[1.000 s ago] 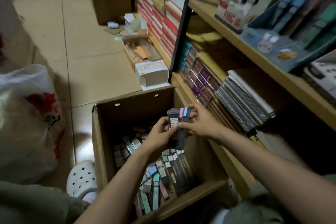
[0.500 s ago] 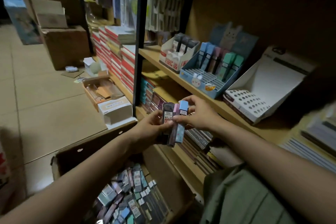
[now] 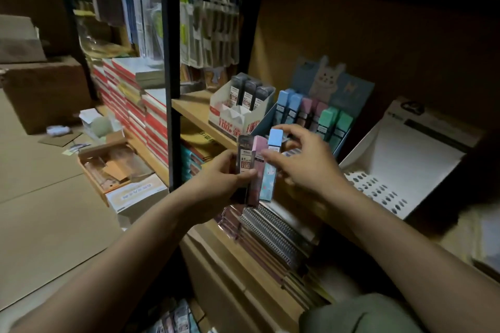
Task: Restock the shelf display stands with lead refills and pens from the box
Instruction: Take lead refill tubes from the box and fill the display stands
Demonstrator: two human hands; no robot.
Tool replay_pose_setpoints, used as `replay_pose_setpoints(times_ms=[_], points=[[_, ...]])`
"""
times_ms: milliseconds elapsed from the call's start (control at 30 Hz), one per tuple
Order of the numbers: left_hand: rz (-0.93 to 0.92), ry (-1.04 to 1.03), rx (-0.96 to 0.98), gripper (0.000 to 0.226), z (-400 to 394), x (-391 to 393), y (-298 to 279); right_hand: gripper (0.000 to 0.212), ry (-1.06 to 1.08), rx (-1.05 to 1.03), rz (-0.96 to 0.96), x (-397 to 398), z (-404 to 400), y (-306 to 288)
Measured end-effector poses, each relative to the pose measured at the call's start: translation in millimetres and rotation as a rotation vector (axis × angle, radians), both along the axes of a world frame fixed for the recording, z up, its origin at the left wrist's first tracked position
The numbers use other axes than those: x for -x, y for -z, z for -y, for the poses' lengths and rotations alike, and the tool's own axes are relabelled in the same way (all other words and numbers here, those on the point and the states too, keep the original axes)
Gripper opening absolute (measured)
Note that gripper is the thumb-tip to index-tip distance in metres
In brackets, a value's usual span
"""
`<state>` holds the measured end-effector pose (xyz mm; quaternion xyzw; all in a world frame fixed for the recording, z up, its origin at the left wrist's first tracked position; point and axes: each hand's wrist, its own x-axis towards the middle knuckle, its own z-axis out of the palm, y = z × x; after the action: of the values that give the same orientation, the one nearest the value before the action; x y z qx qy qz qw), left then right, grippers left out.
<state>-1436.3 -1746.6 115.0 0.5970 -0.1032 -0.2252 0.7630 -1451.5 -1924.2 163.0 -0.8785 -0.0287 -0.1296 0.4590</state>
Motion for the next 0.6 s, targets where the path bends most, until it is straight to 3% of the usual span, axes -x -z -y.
replay_pose_setpoints(times_ms=[133, 333, 467, 600], points=[[-0.008, 0.004, 0.053, 0.037, -5.7, -10.7, -1.4, 0.021, 0.101, -0.061, 0.108, -8.0, 20.2, -35.8], [-0.040, -0.009, 0.090, 0.030, -6.5, -15.6, -6.3, 0.016, 0.280, 0.318, 0.354, -24.2, 38.6, -75.3], [-0.061, -0.012, 0.095, 0.038, -6.4, -11.4, -6.7, 0.016, 0.263, 0.471, 0.351, -47.4, 29.9, -72.0], [-0.055, -0.020, 0.095, 0.039, -8.4, -8.1, -10.1, 0.016, 0.237, 0.476, 0.325, -70.6, 17.5, -66.5]])
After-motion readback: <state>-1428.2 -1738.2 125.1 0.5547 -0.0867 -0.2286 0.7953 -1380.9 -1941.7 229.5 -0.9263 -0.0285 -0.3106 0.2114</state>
